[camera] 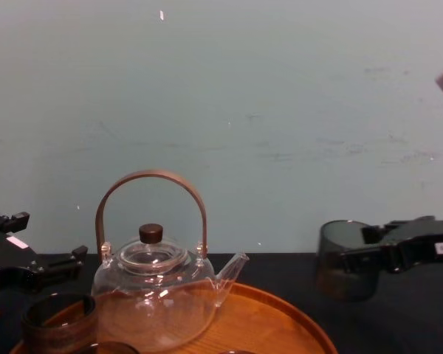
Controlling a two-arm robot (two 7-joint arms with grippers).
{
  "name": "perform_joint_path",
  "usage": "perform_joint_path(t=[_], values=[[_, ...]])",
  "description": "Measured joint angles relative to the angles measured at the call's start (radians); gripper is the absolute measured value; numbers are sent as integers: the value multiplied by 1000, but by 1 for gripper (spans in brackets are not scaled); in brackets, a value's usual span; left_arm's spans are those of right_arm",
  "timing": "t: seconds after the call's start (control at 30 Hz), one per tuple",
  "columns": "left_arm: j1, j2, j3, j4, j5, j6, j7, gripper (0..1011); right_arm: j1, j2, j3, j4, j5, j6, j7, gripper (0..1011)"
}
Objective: Pick up the glass from the table and place it on the tray.
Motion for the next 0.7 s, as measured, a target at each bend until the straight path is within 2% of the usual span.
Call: perform_joint_path(t=[0.27, 0.7], values=[[0, 0, 0, 0, 0, 0, 0, 1001, 26, 6, -66, 10, 6, -56, 80, 901], [0, 0, 0, 0, 0, 0, 0, 1001, 62, -26, -139, 51, 8, -99, 99, 900]])
